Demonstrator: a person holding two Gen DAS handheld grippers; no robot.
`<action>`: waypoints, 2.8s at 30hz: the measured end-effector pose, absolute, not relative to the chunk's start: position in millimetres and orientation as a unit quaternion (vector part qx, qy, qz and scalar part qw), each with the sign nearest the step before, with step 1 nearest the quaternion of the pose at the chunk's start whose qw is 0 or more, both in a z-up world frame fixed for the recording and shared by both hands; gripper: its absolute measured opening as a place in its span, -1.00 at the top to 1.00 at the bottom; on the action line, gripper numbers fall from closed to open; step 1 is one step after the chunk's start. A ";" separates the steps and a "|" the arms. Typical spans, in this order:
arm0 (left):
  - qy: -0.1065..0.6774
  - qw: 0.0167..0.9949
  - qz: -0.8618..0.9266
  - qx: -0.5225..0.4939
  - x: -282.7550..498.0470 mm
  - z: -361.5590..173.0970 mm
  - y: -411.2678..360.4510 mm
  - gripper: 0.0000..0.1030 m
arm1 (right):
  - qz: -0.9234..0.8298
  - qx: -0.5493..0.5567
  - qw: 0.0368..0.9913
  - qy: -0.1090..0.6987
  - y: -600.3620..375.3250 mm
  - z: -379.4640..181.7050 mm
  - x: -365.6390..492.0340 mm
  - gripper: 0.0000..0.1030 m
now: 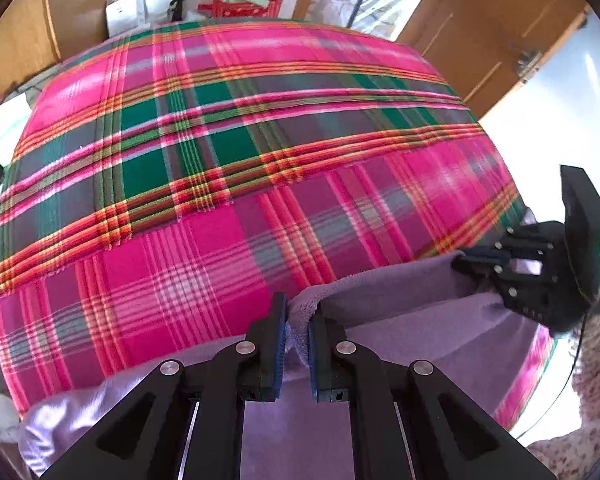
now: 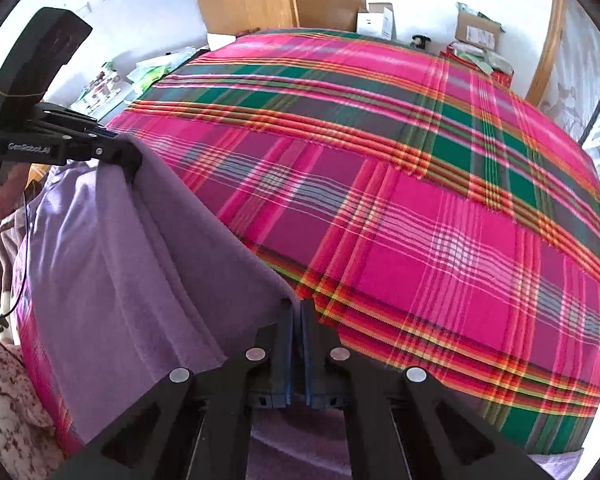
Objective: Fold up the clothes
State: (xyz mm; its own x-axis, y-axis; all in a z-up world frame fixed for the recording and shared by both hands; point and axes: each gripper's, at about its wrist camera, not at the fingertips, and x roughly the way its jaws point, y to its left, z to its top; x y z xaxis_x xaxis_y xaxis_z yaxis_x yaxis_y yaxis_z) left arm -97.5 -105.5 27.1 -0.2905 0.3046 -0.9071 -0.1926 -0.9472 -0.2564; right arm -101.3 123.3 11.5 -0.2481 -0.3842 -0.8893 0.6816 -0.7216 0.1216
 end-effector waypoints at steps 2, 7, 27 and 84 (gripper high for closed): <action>-0.051 0.147 0.795 -0.586 -104.6 18.3 -105.1 0.81 | -0.775 0.511 0.348 0.131 127.6 11.0 -105.3 0.92; -0.047 0.144 0.793 -0.589 -112.3 12.8 -103.4 0.81 | -0.782 0.505 0.343 0.126 130.8 12.4 -106.3 0.92; -0.050 0.135 0.787 -0.600 -117.0 2.9 -103.8 0.77 | -0.857 0.461 0.206 0.098 231.8 49.2 -91.2 0.56; -0.157 0.107 0.823 -0.535 -108.9 31.4 -114.8 0.55 | -0.897 0.392 -0.201 -0.031 375.3 31.7 -23.0 0.96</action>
